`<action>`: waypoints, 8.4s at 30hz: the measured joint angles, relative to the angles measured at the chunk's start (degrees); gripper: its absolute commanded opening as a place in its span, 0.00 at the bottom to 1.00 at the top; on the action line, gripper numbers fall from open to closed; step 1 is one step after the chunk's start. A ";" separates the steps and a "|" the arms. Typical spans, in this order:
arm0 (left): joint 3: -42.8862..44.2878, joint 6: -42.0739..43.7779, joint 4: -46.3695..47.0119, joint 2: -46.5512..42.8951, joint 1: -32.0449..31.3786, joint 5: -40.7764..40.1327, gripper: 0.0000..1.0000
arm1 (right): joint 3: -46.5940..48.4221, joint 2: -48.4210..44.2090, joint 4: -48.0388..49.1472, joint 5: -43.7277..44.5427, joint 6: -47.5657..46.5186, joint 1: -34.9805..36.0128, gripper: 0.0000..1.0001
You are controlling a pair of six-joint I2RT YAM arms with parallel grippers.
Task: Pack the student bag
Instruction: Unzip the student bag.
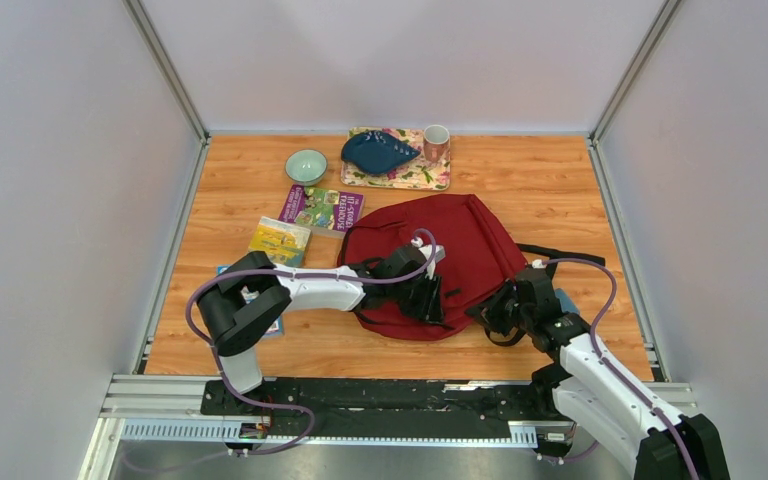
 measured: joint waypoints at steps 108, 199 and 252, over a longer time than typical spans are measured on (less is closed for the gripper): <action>-16.00 11.78 -5.75 -28.68 -3.85 -7.28 0.00 | 29.99 22.47 -17.92 1.60 -32.94 -15.85 0.69; -29.57 -0.39 -19.30 -53.59 -6.99 -48.43 0.00 | 16.74 16.74 -12.50 4.76 -26.93 13.27 0.00; -26.45 7.08 1.33 -39.45 -16.24 -37.97 0.00 | 5.77 -4.48 -14.43 -2.36 2.64 13.16 0.80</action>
